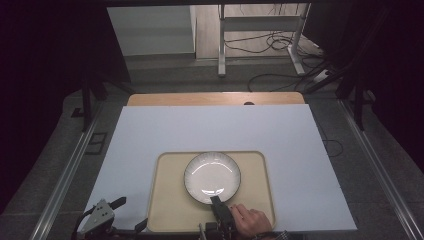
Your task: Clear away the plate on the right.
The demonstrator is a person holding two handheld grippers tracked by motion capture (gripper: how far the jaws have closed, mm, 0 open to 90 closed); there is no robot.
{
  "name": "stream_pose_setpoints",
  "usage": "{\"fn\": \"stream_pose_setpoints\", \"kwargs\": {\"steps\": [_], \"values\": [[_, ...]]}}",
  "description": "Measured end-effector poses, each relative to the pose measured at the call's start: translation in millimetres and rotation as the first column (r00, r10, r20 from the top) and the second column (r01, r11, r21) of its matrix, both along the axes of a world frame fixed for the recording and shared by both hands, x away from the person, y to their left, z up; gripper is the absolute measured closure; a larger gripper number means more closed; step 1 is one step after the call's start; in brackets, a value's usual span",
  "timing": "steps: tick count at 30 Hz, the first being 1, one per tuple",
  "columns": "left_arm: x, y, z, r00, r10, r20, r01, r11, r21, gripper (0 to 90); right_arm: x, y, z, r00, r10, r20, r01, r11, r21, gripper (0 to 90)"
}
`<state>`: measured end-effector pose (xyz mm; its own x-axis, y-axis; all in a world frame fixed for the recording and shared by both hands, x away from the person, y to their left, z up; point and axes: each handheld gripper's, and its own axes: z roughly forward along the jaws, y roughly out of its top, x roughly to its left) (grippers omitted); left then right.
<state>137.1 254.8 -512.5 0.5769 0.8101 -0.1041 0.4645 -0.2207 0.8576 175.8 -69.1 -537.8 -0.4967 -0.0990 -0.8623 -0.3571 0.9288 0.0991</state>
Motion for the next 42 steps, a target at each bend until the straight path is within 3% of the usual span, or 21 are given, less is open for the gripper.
{"fn": "stream_pose_setpoints", "kwargs": {"steps": [28, 35, 42], "values": [[0.1, -0.2, 0.0, 1.0, -0.001, -0.001, 0.001, 1.0, 0.001, 0.7, 3.8, -18.0, 20.4, 0.9962, -0.018, -0.085, 0.028, 0.994, 0.108, 57.0], [0.2, -0.3, 0.0, 1.0, -0.001, -0.001, 0.001, 1.0, 0.002, 0.8, 7.7, -25.0, 25.7, 0.9961, -0.035, -0.081, 0.046, 0.99, 0.135, 56.5], [0.1, -0.4, 0.0, 1.0, -0.002, -0.001, 0.002, 1.0, 0.003, 0.8, 13.1, -29.6, 29.8, 0.9921, -0.056, -0.112, 0.076, 0.98, 0.182, 53.3]]}}
